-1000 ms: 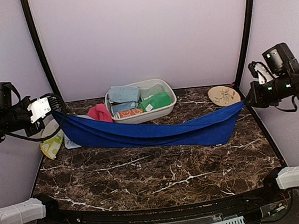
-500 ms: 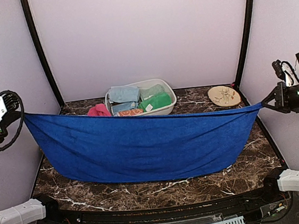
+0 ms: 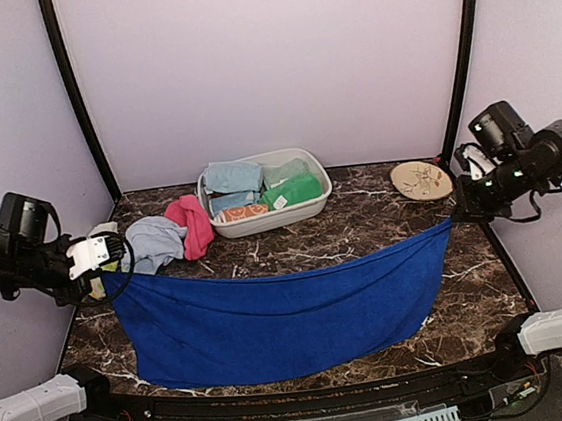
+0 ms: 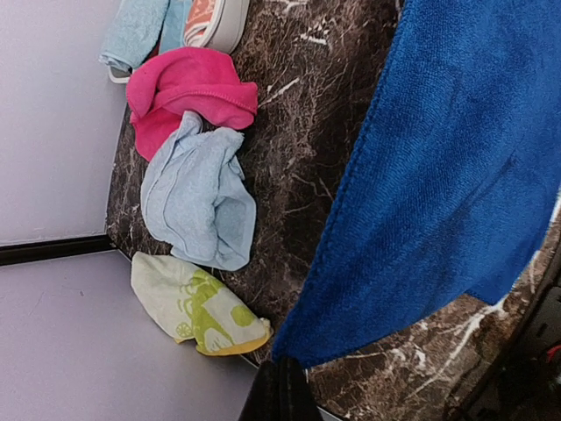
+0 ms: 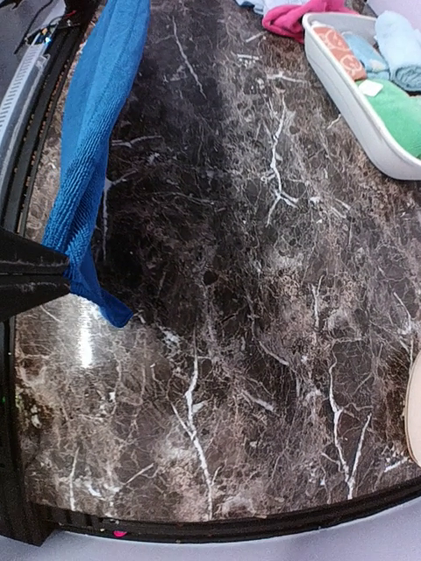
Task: Roll the towels
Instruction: Flatten out the towel at the center of the board.
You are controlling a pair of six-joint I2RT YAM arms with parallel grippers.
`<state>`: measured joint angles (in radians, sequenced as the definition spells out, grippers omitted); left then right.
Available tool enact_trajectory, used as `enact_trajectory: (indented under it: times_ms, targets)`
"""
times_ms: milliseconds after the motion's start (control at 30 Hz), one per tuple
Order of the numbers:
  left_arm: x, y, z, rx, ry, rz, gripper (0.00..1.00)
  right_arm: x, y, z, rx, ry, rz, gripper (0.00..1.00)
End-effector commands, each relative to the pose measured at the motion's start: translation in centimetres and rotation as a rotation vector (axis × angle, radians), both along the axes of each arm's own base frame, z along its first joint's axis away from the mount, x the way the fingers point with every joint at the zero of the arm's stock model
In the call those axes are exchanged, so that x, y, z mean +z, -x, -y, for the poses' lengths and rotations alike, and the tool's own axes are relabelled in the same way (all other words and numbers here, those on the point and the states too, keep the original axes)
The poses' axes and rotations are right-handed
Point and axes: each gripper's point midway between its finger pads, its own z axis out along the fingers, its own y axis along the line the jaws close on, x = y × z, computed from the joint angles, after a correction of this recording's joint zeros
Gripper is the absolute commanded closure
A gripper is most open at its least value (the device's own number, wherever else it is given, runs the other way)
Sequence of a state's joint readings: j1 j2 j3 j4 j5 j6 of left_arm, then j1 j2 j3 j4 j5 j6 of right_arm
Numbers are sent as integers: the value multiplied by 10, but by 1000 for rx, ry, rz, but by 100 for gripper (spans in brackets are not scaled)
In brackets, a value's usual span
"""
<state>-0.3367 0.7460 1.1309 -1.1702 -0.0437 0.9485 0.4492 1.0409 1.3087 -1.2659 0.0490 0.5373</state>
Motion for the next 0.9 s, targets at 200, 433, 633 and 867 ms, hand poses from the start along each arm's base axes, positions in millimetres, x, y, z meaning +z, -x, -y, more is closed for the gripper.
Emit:
enact_trajectory:
  times_ms: [200, 433, 633, 867]
  targets:
    - [-42, -136, -7, 108, -134, 216, 100, -59, -94, -16, 27, 87, 0, 100]
    - [-78, -173, -13, 128, -136, 129, 100, -92, -130, -8, 25, 70, -54, 100]
    - [-107, -188, -17, 136, -143, 72, 100, -114, -146, -1, 26, 54, -99, 100]
    - [-114, -200, -33, 178, -129, 58, 100, -115, -153, 7, 16, 36, -92, 100]
